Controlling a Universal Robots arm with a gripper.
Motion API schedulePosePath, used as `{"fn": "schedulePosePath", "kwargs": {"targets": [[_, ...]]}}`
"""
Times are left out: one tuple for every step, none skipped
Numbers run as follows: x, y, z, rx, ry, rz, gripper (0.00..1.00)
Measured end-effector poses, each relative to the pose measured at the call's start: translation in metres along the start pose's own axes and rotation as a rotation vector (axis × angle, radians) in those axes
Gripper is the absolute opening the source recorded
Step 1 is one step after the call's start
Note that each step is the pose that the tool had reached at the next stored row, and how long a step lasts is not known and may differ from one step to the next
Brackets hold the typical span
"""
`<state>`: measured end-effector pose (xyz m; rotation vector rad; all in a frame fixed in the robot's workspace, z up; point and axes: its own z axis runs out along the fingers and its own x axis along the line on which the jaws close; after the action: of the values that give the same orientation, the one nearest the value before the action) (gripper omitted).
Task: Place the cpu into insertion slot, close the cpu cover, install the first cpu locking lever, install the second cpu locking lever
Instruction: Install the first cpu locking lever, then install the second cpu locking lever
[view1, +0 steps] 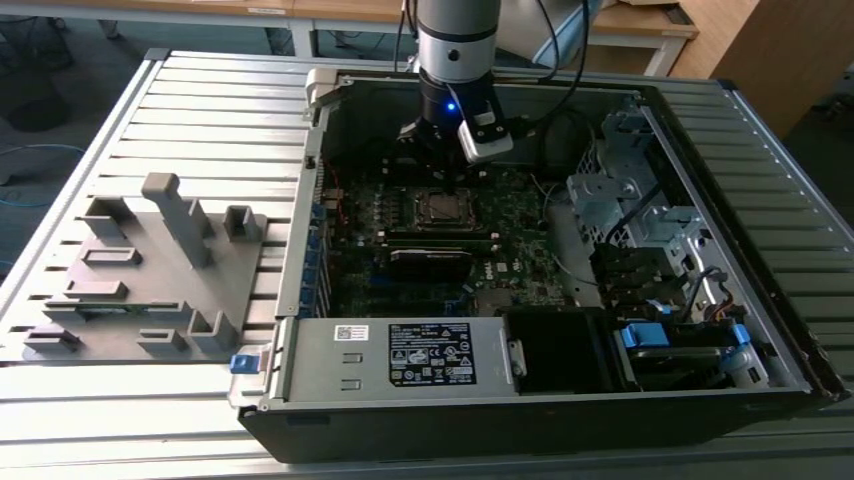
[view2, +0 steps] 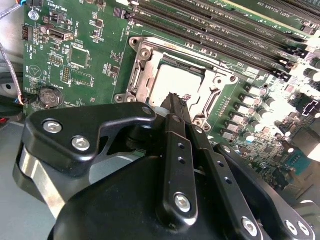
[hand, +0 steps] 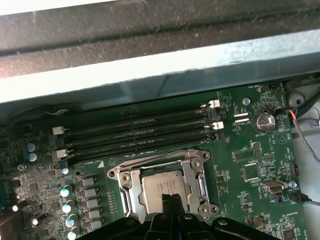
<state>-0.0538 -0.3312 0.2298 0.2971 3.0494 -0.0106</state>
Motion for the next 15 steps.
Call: {"fn": "schedulePosePath", "kwargs": {"targets": [[0.0, 0.0, 0.0001, -0.0001, 0.0003, 0.0, 0.1], [0.0, 0.0, 0.0001, -0.0002, 0.0007, 0.0, 0.1], [0.0, 0.0, 0.0001, 0.0, 0.001, 0.0, 0.1], [0.0, 0.0, 0.0001, 0.0, 0.001, 0.0, 0.1], [-0.0001, 0.0, 0.0002, -0.0001, 0.001, -0.001, 0.1], [-0.0001, 0.0001, 0.0002, -0.0003, 0.001, -0.003, 0.1], [-0.0001, 0.0001, 0.0002, -0.0003, 0.001, -0.004, 0.1], [-0.0001, 0.0001, 0.0002, -0.0003, 0.0011, -0.004, 0.1], [-0.0001, 0.0001, 0.0002, -0.0005, 0.001, -0.005, 0.1], [-0.0001, 0.0001, 0.0002, -0.0006, 0.001, -0.006, 0.1], [-0.0001, 0.0001, 0.0002, -0.0005, 0.001, -0.006, 0.1], [-0.0001, 0.0001, 0.0002, -0.0006, 0.001, -0.006, 0.1], [-0.0001, 0.0001, 0.0002, -0.0005, 0.001, -0.006, 0.1], [-0.0001, 0.0001, 0.0002, -0.0005, 0.001, -0.006, 0.1], [-0.0001, 0.0001, 0.0002, -0.0006, 0.001, -0.006, 0.1]]}}
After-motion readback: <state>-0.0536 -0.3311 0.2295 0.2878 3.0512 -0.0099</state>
